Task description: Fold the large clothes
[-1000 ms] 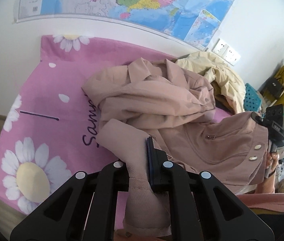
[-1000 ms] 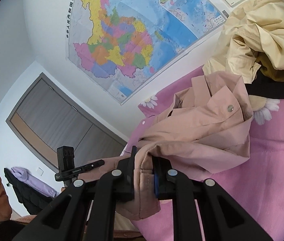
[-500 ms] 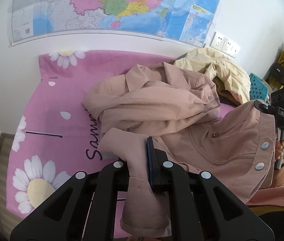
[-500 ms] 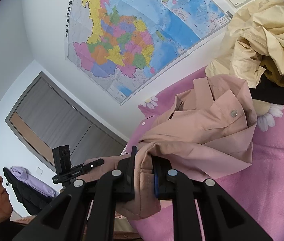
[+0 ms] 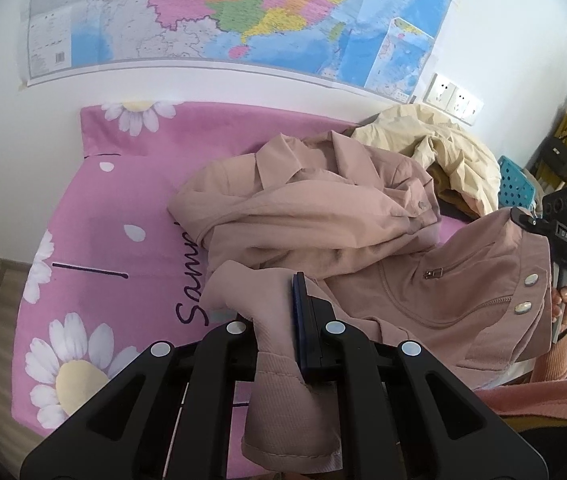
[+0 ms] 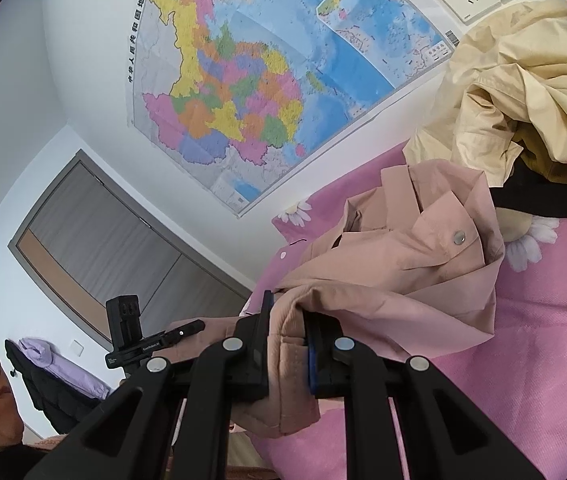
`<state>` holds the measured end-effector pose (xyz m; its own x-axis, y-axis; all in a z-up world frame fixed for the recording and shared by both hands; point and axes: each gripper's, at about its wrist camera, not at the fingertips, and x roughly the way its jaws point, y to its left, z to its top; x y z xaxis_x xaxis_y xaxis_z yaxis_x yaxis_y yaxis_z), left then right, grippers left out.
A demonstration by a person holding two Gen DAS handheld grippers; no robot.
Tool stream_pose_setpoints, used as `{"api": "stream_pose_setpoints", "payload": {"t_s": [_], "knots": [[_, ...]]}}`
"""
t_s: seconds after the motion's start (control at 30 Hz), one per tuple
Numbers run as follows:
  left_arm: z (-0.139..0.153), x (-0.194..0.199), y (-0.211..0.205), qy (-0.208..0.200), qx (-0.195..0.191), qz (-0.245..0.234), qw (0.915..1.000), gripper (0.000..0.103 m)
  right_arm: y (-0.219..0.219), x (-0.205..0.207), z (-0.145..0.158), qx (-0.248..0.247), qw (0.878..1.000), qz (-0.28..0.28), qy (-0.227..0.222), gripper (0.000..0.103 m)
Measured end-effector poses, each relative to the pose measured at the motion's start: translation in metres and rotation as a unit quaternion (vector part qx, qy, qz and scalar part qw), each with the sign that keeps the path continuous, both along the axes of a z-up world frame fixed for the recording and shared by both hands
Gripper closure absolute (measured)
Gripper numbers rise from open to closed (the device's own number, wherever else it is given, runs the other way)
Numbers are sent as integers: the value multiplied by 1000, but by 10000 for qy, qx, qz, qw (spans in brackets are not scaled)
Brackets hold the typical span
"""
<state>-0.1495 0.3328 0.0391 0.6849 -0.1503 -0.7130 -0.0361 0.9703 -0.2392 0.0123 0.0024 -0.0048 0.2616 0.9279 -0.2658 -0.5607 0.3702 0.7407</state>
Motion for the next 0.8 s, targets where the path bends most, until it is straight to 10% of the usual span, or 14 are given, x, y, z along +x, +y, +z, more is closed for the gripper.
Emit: {"api": "stream_pose_setpoints", "payload": {"t_s": [0.8], "knots": [[5, 5, 8, 4, -114, 76, 9999, 94, -1, 3, 6, 9, 10000, -49, -83, 90]]}}
